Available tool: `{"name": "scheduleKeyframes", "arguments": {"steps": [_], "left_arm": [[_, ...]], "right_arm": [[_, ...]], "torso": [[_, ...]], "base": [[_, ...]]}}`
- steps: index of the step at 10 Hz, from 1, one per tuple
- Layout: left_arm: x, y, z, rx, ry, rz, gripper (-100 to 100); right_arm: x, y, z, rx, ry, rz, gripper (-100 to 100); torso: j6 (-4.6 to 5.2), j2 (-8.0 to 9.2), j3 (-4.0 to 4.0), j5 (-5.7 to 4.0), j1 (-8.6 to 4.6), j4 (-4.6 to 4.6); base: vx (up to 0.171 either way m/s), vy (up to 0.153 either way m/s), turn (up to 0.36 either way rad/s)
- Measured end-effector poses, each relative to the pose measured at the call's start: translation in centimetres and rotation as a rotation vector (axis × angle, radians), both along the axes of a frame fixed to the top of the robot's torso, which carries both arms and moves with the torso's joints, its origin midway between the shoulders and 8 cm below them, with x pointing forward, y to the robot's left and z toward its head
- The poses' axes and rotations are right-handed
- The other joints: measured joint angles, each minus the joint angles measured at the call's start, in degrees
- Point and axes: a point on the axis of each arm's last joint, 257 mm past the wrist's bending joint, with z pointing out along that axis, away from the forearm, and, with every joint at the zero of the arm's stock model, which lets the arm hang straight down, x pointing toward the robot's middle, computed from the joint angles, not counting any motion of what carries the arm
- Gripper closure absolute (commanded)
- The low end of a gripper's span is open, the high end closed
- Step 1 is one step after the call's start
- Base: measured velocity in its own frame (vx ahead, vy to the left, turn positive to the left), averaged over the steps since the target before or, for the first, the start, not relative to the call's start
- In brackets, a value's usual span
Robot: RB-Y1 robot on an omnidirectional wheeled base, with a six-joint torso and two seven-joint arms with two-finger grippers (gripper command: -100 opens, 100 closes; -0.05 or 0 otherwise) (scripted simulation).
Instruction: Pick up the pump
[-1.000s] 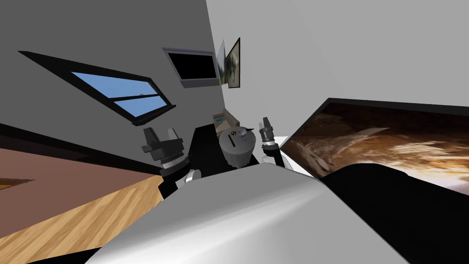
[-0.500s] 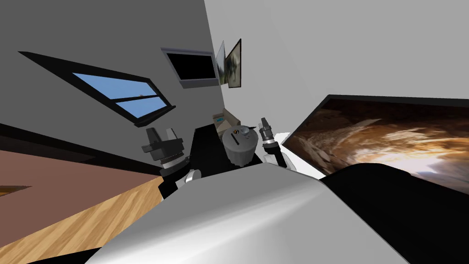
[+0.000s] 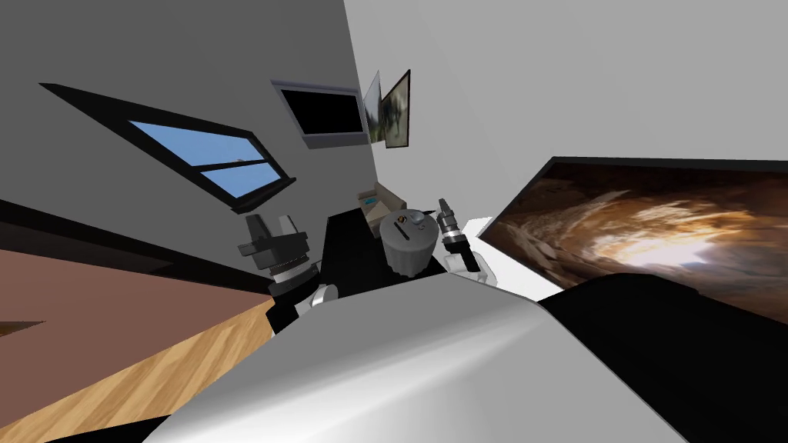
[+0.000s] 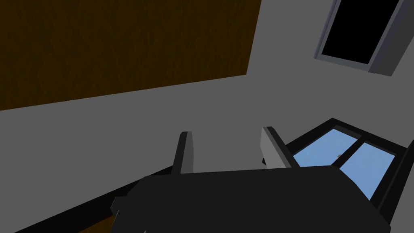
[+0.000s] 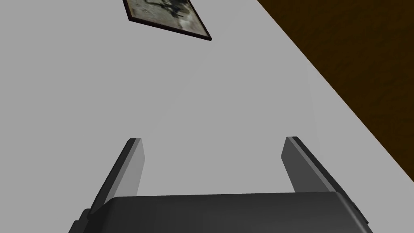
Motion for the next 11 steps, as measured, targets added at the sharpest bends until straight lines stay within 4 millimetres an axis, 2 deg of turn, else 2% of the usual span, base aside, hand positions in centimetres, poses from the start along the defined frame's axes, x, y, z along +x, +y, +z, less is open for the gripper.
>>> {"name": "scheduleKeyframes", "arguments": {"steps": [2, 3, 11], "left_arm": [[0.0, 0.0, 0.0, 0.000, 0.000, 0.000, 0], [0.0, 0.0, 0.0, 0.000, 0.000, 0.000, 0], [0.0, 0.0, 0.0, 0.000, 0.000, 0.000, 0]], "right_arm": [[1.4, -2.2, -2.3, 0.037, 0.071, -0.031, -100], [1.9, -2.6, -3.1, 0.050, 0.096, -0.040, -100], [4.4, -8.8, -10.5, 0.186, 0.322, -0.137, -100]], "torso": [[0.00, -0.06, -0.03, 0.04, 0.21, -0.01], [0.00, -0.03, -0.01, 0.03, 0.06, -0.01], [0.00, -0.14, -0.07, -0.01, -0.10, -0.02]], "base": [[-0.005, 0.201, -0.060], [-0.017, 0.172, -0.020], [0.013, 0.140, -0.022]]}}
